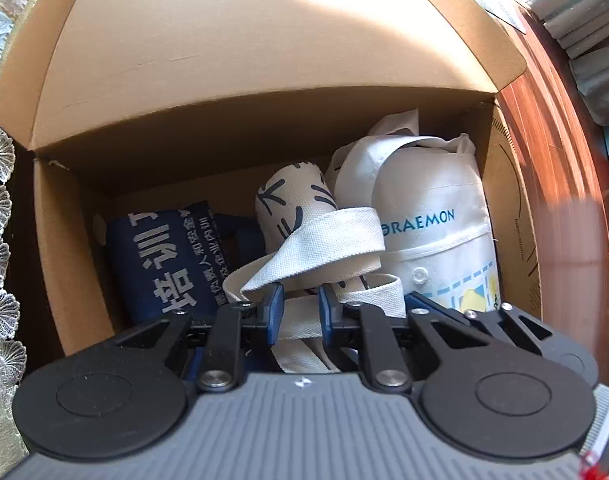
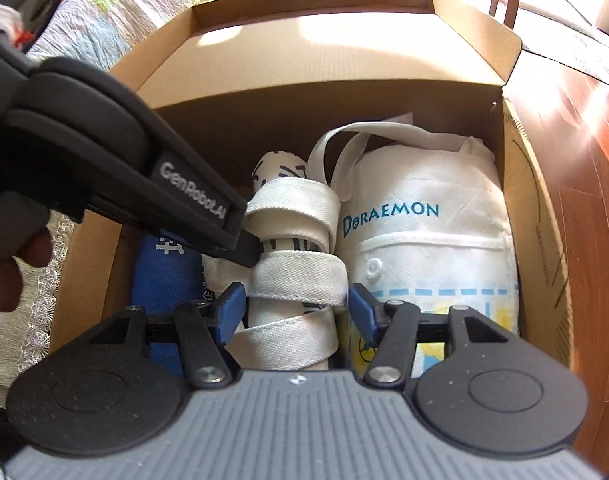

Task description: Fold shopping bag

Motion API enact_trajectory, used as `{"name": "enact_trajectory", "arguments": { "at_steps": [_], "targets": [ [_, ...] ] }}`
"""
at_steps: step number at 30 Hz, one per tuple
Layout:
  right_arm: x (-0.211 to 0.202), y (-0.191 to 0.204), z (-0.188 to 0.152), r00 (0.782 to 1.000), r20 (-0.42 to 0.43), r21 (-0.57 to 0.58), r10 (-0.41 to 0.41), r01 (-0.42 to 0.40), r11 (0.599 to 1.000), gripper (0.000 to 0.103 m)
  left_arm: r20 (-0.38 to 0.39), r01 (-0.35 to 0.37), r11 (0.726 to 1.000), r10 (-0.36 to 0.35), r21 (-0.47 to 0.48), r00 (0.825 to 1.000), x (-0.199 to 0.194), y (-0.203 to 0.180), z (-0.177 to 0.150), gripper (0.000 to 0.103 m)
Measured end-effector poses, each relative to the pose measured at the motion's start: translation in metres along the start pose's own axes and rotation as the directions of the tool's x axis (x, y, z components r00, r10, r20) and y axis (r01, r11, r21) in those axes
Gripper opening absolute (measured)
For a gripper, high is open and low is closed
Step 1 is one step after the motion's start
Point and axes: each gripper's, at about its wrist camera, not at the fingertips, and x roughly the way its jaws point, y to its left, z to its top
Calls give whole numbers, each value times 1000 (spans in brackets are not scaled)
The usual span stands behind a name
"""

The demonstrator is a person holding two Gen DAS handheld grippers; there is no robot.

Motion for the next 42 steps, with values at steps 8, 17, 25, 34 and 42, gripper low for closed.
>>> {"name": "enact_trajectory", "arguments": {
  "at_steps": [8,17,25,34,42],
  "targets": [
    [-42,-19,4,1000,29,-51,-2,4,999,54,35,8,999,-7,-37,999,-14,11,-16,20],
    [-25,-21,9,998,53,-48,-22,24,999,54,63,10,997,-5,-71,998,-25,17,-24,21],
    [-41,-29,6,995,84,-42,-53,56,998,59,108,24,993,-12,-113,994,-43,21,-40,21],
    [-63,-29,-1,992,119,-23,-35,38,999,67,173,-68,984,96,-163,980,-90,11,-89,49],
    [-96,-20,-10,990,133,-46,47,-42,998,78,225,-136,966,186,-219,956,-131,-10,-154,57]
  ]
}}
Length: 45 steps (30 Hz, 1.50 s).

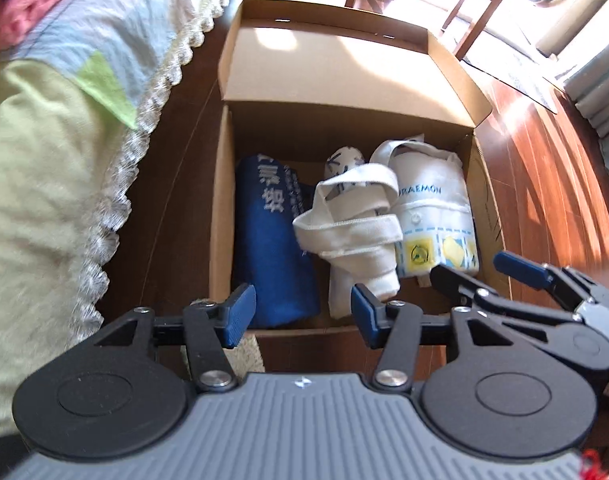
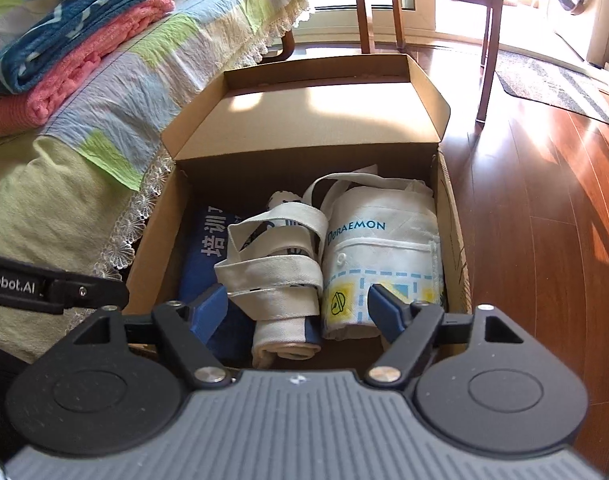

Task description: Fold shopping bag

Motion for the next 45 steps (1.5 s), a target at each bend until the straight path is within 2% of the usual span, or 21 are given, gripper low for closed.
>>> {"name": "enact_trajectory", "arguments": {
  "at_steps": [3,5,8,10,13,18,26,28,38,45],
  "targets": [
    [-7,5,-3,1000,0,-9,23,-23,1000,81,-5,-17,1000,17,-5,1000,-8,-3,-13,58],
    [-19,9,-5,999,10,-11,35,-35,999,91,1,-31,1000,31,-3,1000,-14,-7,-21,59],
    [-36,9,-9,999,34,-19,27,-27,999,93,27,-45,999,45,3,999,-27,-14,-33,60],
    [-46,7,-12,999,44,-14,19,-18,1000,98,48,-37,999,36,11,998,-37,-20,-42,62],
    [-63,0,-19,997,70,1,12,-12,1000,101,76,-35,999,32,31,997,-50,-27,-52,67],
    [-86,-6,-31,995,104,29,5,-8,1000,101,115,-52,996,44,72,992,-65,-38,-66,69],
    [-109,-5,-46,990,141,55,-1,-7,998,102,181,-71,994,54,86,982,-86,-44,-87,74],
    [-114,-4,-48,989,149,52,0,-8,999,102,200,-93,992,76,81,977,-90,-44,-91,78],
    [-133,13,-60,985,172,9,9,-11,1000,102,275,-147,989,138,14,951,-109,-39,-107,83],
    [-137,20,-67,981,187,-27,-55,61,998,102,284,-151,989,146,-4,948,-115,-38,-108,85]
  ]
}}
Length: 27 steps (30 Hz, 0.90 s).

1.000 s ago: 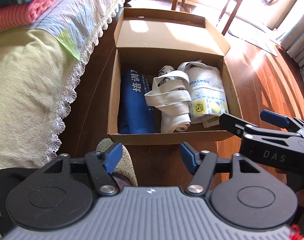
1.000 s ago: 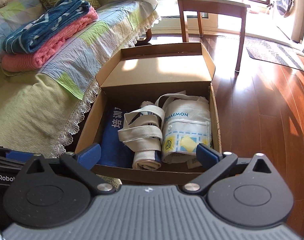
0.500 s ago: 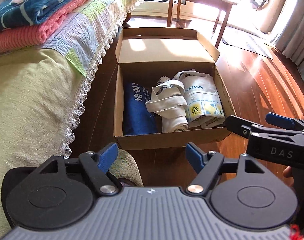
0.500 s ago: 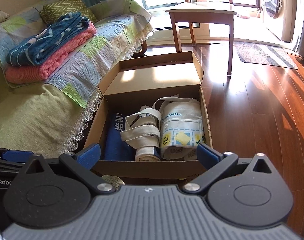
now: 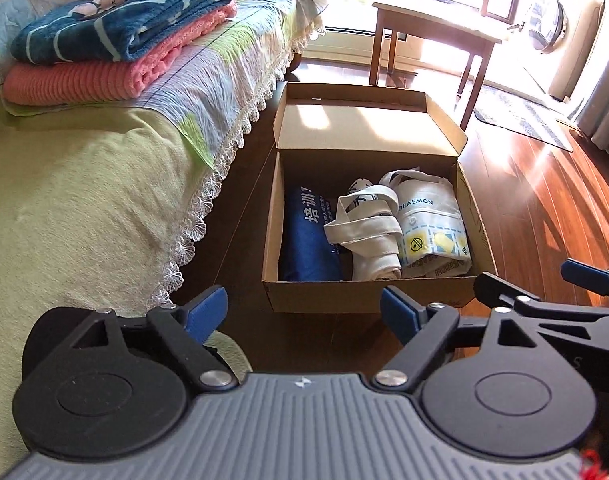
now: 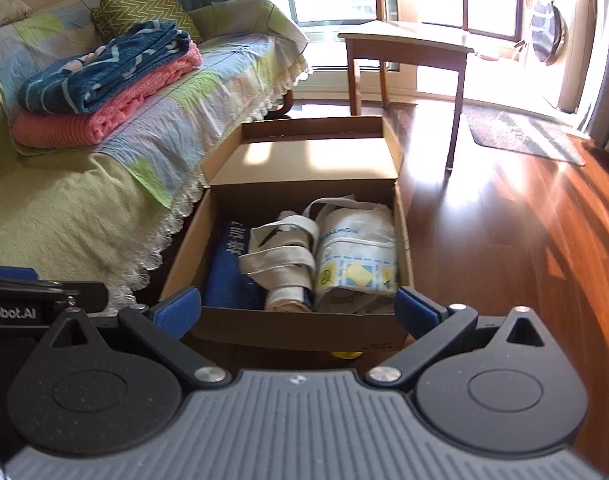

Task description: Fold shopping bag

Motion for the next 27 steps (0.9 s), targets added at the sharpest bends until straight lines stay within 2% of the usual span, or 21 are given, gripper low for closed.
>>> {"name": "enact_trajectory", "arguments": {
  "at_steps": [8,13,19,23,27],
  "targets": [
    [-4,7,-7,996,29,-68,-82,84,994,102,-27,-6,1000,6,4,1000,5,-5,-2,85],
    [0,-6,-11,998,-40,-2,-55,55,998,102,-49,-27,999,29,30,998,13,-13,-9,85],
    [4,-8,-19,990,-93,-9,-103,103,995,102,-93,-14,1000,15,9,996,18,-17,-20,85],
    [7,-8,-18,989,-100,-6,-106,106,994,102,-106,-17,1000,16,-11,994,18,-17,-25,85],
    [11,-6,-16,989,-102,-4,-103,103,995,102,-85,-33,999,30,-37,996,10,-12,-28,85]
  ]
}}
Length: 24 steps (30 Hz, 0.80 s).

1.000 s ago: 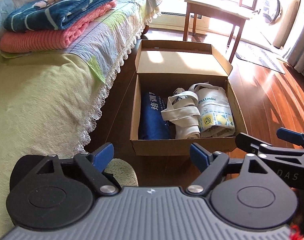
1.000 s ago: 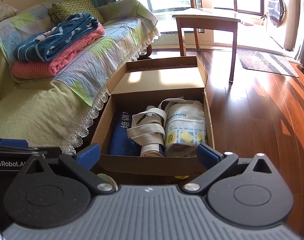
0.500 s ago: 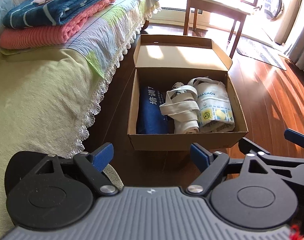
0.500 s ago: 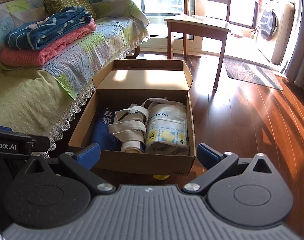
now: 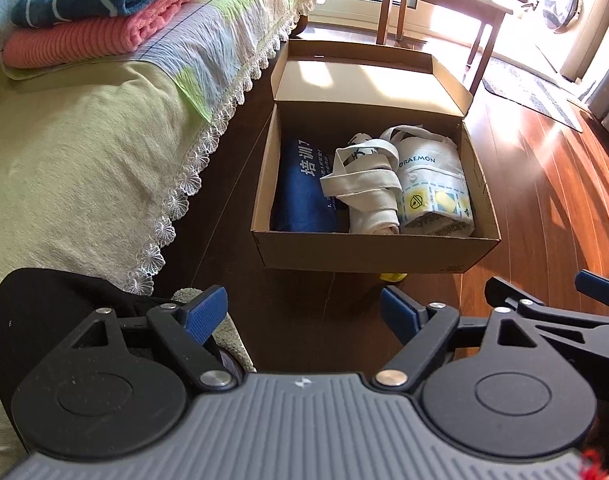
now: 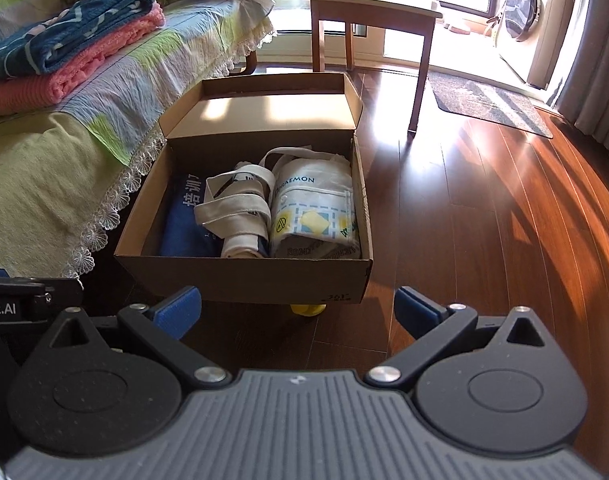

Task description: Fold shopping bag

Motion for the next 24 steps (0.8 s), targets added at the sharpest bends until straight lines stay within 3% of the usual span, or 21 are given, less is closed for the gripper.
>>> {"name": "enact_trajectory", "arguments": {
  "at_steps": [8,14,24],
  "targets": [
    [7,4,5,1000,-4,3,5,-5,1000,102,98,-57,998,55,24,994,-17,2,-7,85],
    [12,2,18,1000,2,23,12,-13,1000,102,109,-64,997,59,38,992,-16,-3,-4,85],
    [30,-4,18,998,-55,36,-5,7,999,102,63,-47,997,42,67,997,4,-9,8,85]
  ]
}}
